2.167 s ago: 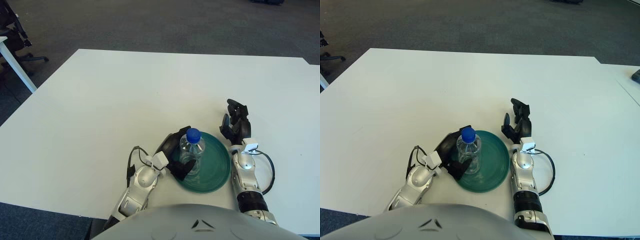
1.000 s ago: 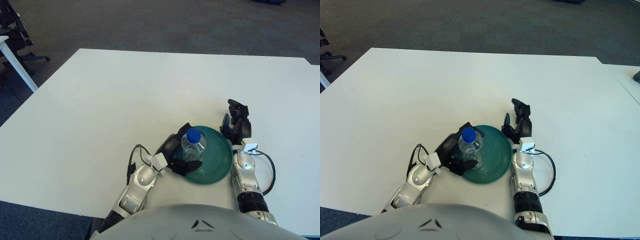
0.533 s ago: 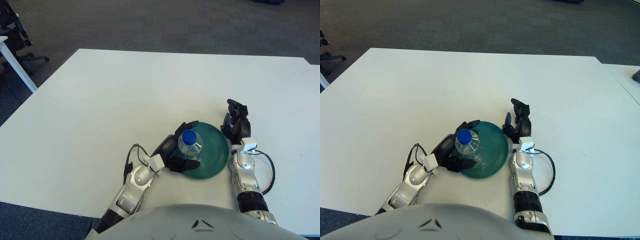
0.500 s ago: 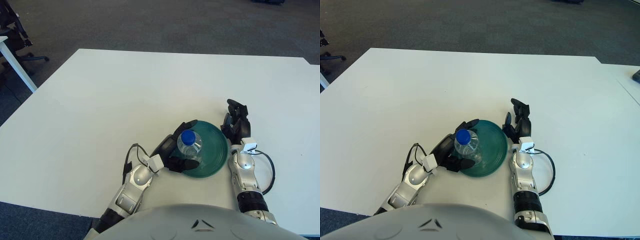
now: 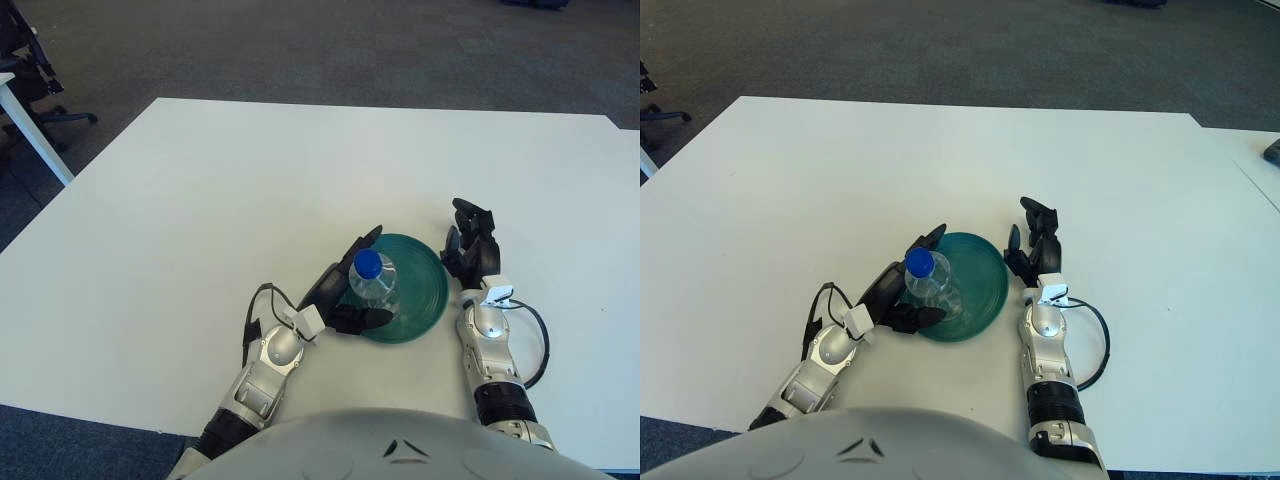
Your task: Put the bottle into the plate.
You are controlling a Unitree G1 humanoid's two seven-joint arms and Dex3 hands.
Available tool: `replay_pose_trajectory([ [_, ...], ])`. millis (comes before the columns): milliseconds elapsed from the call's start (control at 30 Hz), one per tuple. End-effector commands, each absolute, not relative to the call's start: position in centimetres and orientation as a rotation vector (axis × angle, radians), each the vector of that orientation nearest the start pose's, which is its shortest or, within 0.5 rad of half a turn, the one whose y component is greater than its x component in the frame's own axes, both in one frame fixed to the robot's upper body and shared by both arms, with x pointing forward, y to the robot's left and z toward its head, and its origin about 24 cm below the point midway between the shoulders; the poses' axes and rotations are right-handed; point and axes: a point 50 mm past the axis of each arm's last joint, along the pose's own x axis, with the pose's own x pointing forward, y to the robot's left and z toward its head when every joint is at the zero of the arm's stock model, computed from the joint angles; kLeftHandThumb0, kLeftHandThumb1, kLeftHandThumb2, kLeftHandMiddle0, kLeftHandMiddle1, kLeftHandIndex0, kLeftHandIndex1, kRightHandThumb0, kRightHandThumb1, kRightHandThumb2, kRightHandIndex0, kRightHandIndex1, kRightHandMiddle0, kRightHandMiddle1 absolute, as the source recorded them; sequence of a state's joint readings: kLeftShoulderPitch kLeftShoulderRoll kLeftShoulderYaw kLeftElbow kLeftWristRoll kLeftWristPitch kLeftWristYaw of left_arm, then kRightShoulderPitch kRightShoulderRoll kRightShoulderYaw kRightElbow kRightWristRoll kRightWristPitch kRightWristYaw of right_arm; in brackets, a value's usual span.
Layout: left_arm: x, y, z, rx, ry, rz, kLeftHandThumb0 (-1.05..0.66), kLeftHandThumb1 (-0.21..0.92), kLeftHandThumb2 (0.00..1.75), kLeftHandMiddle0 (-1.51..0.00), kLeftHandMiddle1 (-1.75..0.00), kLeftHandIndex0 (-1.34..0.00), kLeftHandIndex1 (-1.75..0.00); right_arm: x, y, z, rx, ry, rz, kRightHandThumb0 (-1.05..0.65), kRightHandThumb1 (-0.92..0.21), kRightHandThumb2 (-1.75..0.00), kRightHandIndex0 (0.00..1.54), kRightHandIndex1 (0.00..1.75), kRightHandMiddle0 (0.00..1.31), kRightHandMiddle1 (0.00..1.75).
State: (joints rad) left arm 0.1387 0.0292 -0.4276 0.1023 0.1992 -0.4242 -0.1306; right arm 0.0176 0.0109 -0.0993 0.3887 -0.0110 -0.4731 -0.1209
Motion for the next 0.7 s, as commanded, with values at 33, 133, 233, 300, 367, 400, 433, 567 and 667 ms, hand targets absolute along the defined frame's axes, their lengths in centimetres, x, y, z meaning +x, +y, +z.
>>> replay_pose_trajectory([
  [33, 19.55, 5.17, 2.02, 0.145, -0.205, -0.544, -1.05, 0.92, 0.36, -0.01, 0.00, 0.00, -0.18, 21.25, -17.31, -3.90, 0.016, 0.095, -0.226, -0.44, -0.83, -0.78, 0.51, 0.37, 0.01, 0.97],
  [133, 19.56, 5.20, 1.98, 0.140, -0.210, -0.528, -1.05, 0.92, 0.38, -0.02, -0.01, 0.00, -0.23, 21.27, -17.27, -3.93, 0.019, 0.097, -0.224, -0.42, -0.81, -0.81, 0.51, 0.38, 0.00, 0.97],
  [233, 19.60, 5.24, 1.95, 0.144, -0.215, -0.527, -1.05, 0.92, 0.39, -0.03, -0.01, 0.00, -0.27, 21.29, -17.24, -3.94, 0.022, 0.098, -0.221, -0.42, -0.80, -0.83, 0.49, 0.38, 0.00, 0.96],
  [300, 19.67, 5.24, 1.97, 0.146, -0.218, -0.527, -1.05, 0.92, 0.40, -0.04, -0.01, 0.00, -0.30, 21.28, -17.22, -3.95, 0.025, 0.098, -0.221, -0.42, -0.81, -0.82, 0.48, 0.37, 0.00, 0.95],
  [367, 19.74, 5.22, 1.98, 0.147, -0.220, -0.527, -1.05, 0.92, 0.41, -0.04, -0.01, 0.00, -0.33, 21.28, -17.21, -3.96, 0.028, 0.098, -0.220, -0.43, -0.82, -0.81, 0.47, 0.37, 0.00, 0.94],
  [400, 19.75, 5.22, 1.98, 0.147, -0.221, -0.527, -1.05, 0.92, 0.41, -0.05, -0.01, 0.00, -0.34, 21.28, -17.21, -3.96, 0.029, 0.098, -0.220, -0.43, -0.82, -0.81, 0.46, 0.37, 0.00, 0.94],
  [433, 19.76, 5.21, 1.98, 0.147, -0.221, -0.527, -1.05, 0.92, 0.42, -0.05, -0.01, 0.00, -0.35, 21.28, -17.21, -3.96, 0.029, 0.098, -0.220, -0.44, -0.83, -0.81, 0.46, 0.36, 0.00, 0.94],
  [567, 19.81, 5.19, 1.99, 0.142, -0.227, -0.516, -1.05, 0.92, 0.43, -0.06, -0.02, 0.00, -0.38, 21.31, -17.19, -4.00, 0.033, 0.099, -0.221, -0.42, -0.83, -0.80, 0.46, 0.36, 0.00, 0.94],
  [667, 19.82, 5.16, 2.01, 0.139, -0.234, -0.507, -1.05, 0.92, 0.42, -0.07, -0.02, 0.00, -0.40, 21.32, -17.18, -4.02, 0.036, 0.100, -0.221, -0.41, -0.82, -0.81, 0.46, 0.35, 0.00, 0.94],
])
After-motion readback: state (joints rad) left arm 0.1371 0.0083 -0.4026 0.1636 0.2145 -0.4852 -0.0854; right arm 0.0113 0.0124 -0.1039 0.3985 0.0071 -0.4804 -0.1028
